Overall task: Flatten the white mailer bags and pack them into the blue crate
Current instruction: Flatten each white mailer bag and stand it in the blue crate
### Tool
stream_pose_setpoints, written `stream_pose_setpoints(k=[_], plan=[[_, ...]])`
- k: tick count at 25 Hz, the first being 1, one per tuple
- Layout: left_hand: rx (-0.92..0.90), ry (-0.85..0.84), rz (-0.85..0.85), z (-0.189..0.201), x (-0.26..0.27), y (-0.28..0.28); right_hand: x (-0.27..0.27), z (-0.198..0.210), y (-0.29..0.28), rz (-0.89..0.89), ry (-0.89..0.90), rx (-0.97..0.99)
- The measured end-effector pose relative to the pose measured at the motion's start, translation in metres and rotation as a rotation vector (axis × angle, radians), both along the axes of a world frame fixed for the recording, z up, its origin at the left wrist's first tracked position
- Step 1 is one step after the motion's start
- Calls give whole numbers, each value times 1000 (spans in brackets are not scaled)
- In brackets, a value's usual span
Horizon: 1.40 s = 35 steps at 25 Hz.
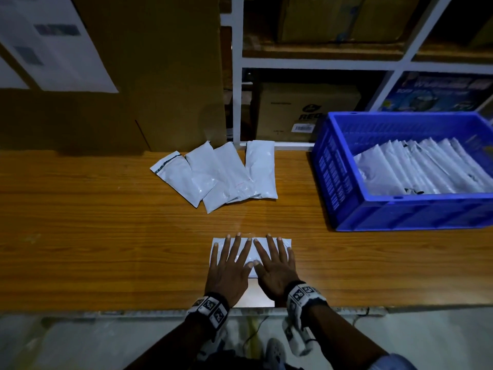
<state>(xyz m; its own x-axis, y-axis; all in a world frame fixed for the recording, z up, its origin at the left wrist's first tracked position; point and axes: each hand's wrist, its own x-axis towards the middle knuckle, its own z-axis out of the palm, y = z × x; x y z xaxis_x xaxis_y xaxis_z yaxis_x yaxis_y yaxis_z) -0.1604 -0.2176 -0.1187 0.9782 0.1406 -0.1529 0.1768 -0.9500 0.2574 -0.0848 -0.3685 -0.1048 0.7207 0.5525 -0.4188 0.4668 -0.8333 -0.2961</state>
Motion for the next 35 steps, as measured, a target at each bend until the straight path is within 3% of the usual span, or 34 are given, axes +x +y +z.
stream_pose_setpoints(k=[5, 9, 17, 20, 25, 29, 35], plan=[[-28, 69, 6, -4, -1, -3, 1, 5, -3, 37, 35, 5], [-69, 76, 29, -1, 5, 1, -5, 21, -4, 49, -125, 97], [-54, 37, 37, -3, -2, 5, -6, 4, -2, 27, -86, 67], [14, -15, 31, -7, -8, 5, -3, 4, 0, 25, -87, 78], [-33, -9, 72, -7, -12, -2, -2, 13, -1, 42, -24, 77], [-38, 3, 81, -7, -12, 0, -5, 22, 3, 22, -100, 118], [-19, 9, 36, -9, -9, 4, -12, 2, 0, -19, -129, 106]])
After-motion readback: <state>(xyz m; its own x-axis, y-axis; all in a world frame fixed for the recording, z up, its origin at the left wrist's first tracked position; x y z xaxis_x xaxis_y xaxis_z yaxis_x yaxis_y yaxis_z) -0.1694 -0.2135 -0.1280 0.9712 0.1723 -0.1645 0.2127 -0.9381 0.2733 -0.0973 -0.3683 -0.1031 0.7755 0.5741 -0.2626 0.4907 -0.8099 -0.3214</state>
